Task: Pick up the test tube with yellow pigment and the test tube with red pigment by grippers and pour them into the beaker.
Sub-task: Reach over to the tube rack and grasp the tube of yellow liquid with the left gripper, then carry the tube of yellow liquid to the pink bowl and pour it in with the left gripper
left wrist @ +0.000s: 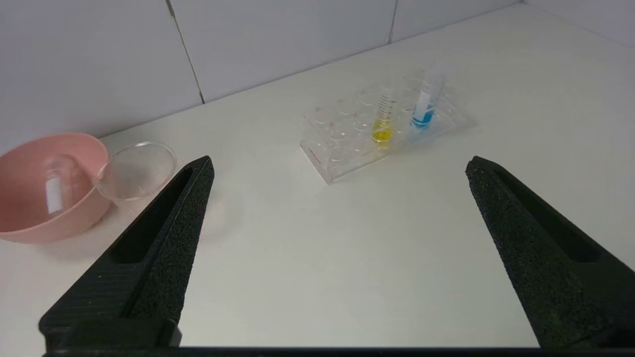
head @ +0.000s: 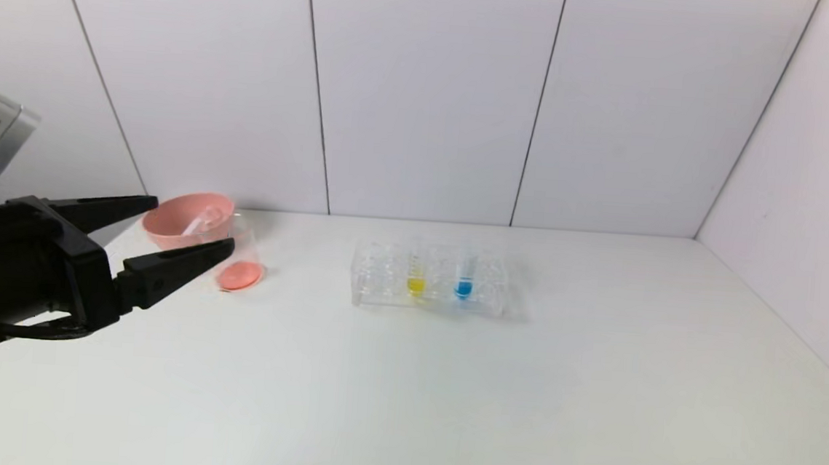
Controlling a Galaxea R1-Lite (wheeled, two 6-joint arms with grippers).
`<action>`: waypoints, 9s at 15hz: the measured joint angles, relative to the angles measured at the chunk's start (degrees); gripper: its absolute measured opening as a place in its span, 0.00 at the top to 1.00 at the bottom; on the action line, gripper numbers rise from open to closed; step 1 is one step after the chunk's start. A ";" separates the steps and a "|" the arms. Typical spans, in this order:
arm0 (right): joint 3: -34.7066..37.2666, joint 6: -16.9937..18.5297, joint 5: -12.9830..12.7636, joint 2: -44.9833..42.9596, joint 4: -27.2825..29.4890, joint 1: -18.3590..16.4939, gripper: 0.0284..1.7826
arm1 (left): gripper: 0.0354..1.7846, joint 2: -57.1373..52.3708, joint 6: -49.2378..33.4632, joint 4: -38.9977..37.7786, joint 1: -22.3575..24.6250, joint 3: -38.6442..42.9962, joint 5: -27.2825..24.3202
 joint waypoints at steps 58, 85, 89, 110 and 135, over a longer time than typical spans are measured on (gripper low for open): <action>0.00 -0.02 0.02 0.00 0.00 0.00 0.05 | 0.01 69.63 -7.18 -39.13 -24.94 -33.16 39.22; 0.00 -0.02 0.02 0.00 0.00 0.00 0.05 | 0.75 70.75 -6.77 -39.74 -23.53 -32.52 39.73; 0.00 0.00 0.02 0.00 0.00 0.00 0.05 | 0.76 70.62 -6.50 -39.74 -23.48 -32.44 39.85; 0.00 0.00 0.00 0.00 0.00 0.00 0.05 | 0.76 64.34 -2.30 -39.50 -23.65 -31.11 39.62; 0.00 0.00 0.00 0.00 0.00 0.00 0.05 | 0.76 44.11 3.74 -25.41 -22.38 -28.47 38.78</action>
